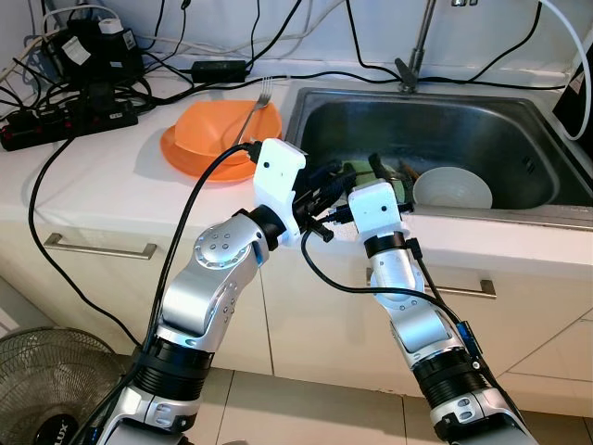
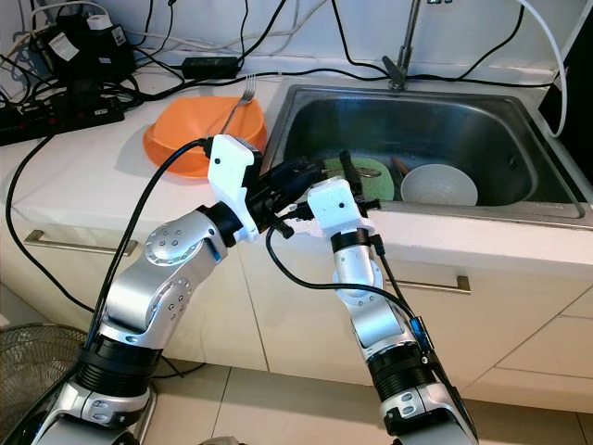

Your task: Kitchen organization

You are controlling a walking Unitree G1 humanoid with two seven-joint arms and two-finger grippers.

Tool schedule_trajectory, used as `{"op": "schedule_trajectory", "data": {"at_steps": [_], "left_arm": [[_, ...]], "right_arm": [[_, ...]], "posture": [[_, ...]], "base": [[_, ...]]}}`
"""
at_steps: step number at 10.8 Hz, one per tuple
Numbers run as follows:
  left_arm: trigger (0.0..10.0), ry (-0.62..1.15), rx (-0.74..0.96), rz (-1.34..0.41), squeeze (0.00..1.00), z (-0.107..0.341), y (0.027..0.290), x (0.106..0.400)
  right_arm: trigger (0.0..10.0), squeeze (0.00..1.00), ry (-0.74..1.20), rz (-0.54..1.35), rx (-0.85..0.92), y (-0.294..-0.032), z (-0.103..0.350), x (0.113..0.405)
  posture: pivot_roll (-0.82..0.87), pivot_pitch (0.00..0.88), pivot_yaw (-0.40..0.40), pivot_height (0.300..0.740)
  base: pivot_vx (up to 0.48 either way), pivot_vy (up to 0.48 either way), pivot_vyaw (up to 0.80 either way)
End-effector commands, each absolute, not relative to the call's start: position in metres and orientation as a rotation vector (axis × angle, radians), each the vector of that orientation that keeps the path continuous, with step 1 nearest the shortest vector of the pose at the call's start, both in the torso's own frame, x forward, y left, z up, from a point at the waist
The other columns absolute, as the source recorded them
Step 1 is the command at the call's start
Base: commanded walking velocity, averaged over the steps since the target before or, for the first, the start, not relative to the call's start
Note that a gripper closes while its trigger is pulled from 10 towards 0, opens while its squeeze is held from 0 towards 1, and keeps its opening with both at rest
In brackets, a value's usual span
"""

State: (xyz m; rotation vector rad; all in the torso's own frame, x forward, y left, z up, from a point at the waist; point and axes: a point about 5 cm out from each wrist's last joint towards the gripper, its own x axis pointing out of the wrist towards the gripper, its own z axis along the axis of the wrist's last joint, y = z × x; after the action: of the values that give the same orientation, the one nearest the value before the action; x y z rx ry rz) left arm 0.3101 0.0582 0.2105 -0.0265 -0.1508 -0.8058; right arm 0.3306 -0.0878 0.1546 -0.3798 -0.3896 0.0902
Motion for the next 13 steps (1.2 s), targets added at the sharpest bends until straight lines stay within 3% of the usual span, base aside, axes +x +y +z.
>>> {"op": "schedule_trajectory", "data": {"at_steps": [1, 5, 6, 12, 13], "left_arm": [[10.0, -0.176, -0.017, -0.824, 0.0, 0.217, 0.058, 0.307], [10.0, -0.194, -0.029, -0.818, 0.0, 0.221, 0.058, 0.307], [10.0, -0.206, -0.038, -0.816, 1.0, 0.222, 0.058, 0.306], [10.0, -0.236, -0.066, -0.764, 1.0, 0.224, 0.065, 0.307], [10.0, -0.251, -0.073, -0.743, 0.0, 0.224, 0.067, 0.307]], "right_arm": [[0.3, 0.0, -0.404, 0.107, -0.387, -0.083, 0.159, 0.333], [0.0, 0.0, -0.403, 0.112, -0.391, -0.082, 0.158, 0.333], [0.0, 0.0, -0.402, 0.11, -0.392, -0.083, 0.157, 0.333], [0.0, 0.0, -0.416, 0.074, -0.395, -0.089, 0.161, 0.338], [0.0, 0.0, -0.42, 0.057, -0.398, -0.093, 0.164, 0.341]], "posture": [[0.15, 0.0, 0.046, 0.74], [0.16, 0.0, 0.044, 0.74], [0.15, 0.0, 0.044, 0.74], [0.16, 0.0, 0.04, 0.74], [0.16, 0.0, 0.039, 0.74]], "base": [[0.0, 0.0, 0.0], [0.0, 0.0, 0.0], [0.0, 0.0, 0.0], [0.0, 0.0, 0.0], [0.0, 0.0, 0.0]]}}
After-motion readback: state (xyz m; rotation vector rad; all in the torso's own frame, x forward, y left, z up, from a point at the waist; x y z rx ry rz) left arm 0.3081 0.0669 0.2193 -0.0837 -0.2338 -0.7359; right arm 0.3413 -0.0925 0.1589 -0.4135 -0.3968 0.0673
